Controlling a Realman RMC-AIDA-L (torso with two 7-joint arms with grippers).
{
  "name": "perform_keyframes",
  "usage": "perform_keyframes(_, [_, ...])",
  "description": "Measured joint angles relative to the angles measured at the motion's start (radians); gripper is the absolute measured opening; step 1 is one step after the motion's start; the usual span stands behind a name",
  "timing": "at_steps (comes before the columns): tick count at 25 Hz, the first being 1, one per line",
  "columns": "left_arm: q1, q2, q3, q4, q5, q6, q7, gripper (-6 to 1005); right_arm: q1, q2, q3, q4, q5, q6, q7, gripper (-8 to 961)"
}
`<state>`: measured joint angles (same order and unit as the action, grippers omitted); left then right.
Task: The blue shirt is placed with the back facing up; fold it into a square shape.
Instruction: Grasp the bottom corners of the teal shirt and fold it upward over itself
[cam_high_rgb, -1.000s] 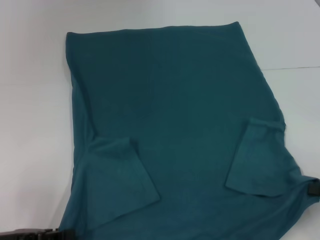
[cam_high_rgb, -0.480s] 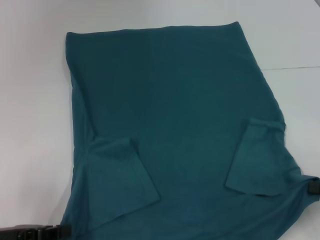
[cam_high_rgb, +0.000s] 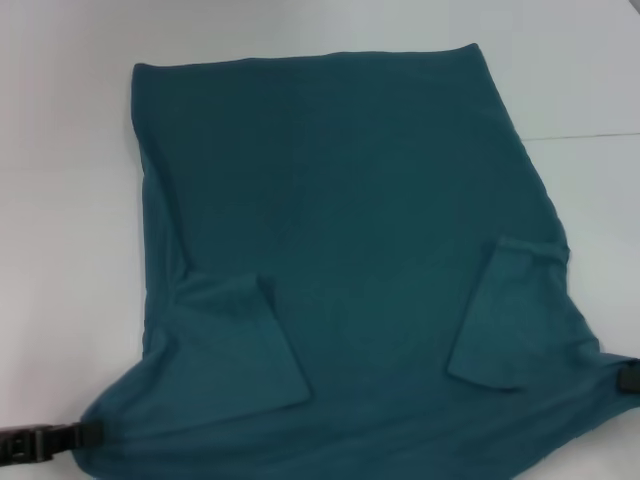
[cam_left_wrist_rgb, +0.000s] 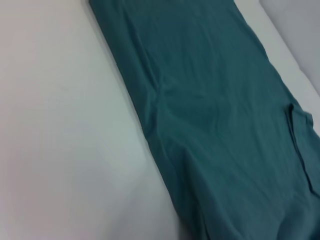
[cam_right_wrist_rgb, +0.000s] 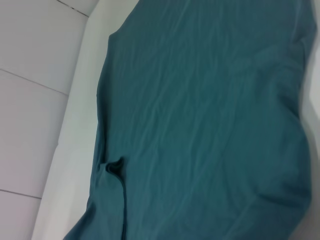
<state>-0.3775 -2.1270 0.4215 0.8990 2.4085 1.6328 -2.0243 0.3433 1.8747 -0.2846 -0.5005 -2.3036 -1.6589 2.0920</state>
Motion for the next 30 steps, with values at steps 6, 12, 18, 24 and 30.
perform_keyframes(6, [0.010, 0.010, -0.028, 0.001, 0.000, 0.038, 0.006, 54, -0.013, 0.016, -0.010, 0.004, -0.005, -0.015, -0.009, 53])
perform_keyframes(12, [0.020, 0.012, -0.038, 0.007, 0.000, 0.090, 0.011, 55, -0.030, 0.027, -0.013, 0.000, -0.010, -0.054, -0.030, 53])
perform_keyframes(18, [0.028, 0.012, -0.046, 0.012, 0.001, 0.141, 0.008, 55, -0.058, 0.027, -0.018, -0.001, -0.046, -0.071, -0.031, 53])
perform_keyframes(24, [0.050, 0.001, -0.047, 0.017, -0.002, 0.181, 0.004, 55, -0.094, 0.018, -0.021, -0.001, -0.050, -0.087, -0.033, 53])
perform_keyframes(30, [0.063, -0.006, -0.070, 0.031, -0.031, 0.205, 0.004, 55, -0.105, 0.010, 0.000, -0.019, -0.046, -0.104, -0.039, 52])
